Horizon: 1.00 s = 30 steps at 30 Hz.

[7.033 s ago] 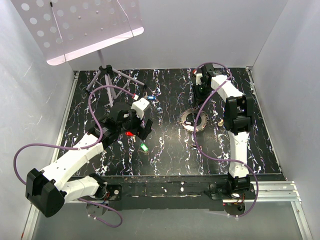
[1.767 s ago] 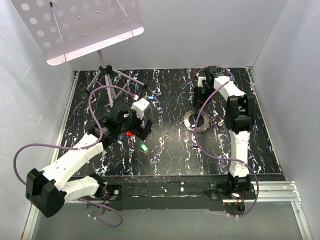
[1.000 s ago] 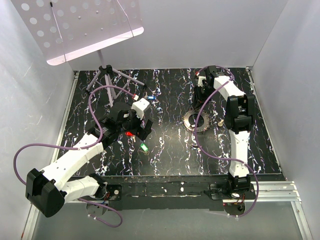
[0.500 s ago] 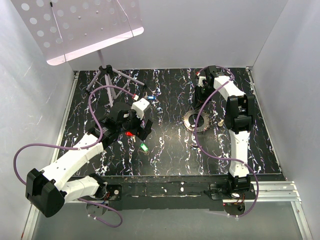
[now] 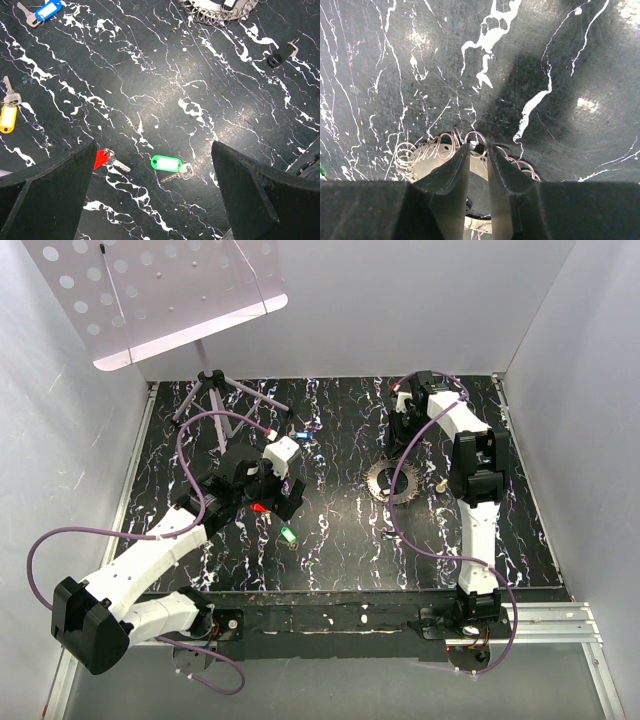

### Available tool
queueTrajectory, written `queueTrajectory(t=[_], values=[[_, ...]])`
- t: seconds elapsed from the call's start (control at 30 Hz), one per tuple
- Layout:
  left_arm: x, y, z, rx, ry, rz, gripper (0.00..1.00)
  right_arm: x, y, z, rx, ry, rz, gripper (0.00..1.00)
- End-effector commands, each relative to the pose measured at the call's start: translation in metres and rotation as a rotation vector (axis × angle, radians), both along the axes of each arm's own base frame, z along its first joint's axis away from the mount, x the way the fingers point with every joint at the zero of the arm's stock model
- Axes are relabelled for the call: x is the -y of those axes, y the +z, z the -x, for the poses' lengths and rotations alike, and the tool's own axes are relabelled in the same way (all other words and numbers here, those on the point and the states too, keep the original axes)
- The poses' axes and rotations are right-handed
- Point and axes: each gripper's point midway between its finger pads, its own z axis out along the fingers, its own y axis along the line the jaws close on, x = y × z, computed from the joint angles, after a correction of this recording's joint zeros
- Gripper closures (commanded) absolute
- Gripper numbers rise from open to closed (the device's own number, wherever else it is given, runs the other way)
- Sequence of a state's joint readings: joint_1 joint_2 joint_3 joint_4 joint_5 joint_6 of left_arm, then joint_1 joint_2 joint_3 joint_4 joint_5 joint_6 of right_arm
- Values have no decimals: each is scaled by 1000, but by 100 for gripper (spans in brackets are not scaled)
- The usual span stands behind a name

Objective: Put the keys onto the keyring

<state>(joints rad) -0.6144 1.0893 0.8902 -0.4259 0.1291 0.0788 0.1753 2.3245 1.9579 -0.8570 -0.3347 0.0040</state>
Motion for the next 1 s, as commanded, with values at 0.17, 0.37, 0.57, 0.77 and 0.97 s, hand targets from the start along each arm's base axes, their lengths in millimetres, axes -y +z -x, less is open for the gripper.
queueTrajectory(t=[0.17, 0.37, 0.57, 0.77, 0.97], values=[[-1, 10, 0, 27, -5, 13, 1, 20, 57, -14, 148, -34, -37, 70], [-1, 10, 0, 25, -8, 13, 0, 30, 66, -6, 136, -136, -133, 69], [-1, 8, 0, 21, -8, 10, 0, 37, 44, -4, 55, -246, -189, 68], [-1, 6, -1, 16, -6, 7, 0, 32, 32, -4, 0, -316, -223, 69], [-1, 7, -1, 19, -6, 9, 0, 36, 24, -3, -23, -363, -199, 70]])
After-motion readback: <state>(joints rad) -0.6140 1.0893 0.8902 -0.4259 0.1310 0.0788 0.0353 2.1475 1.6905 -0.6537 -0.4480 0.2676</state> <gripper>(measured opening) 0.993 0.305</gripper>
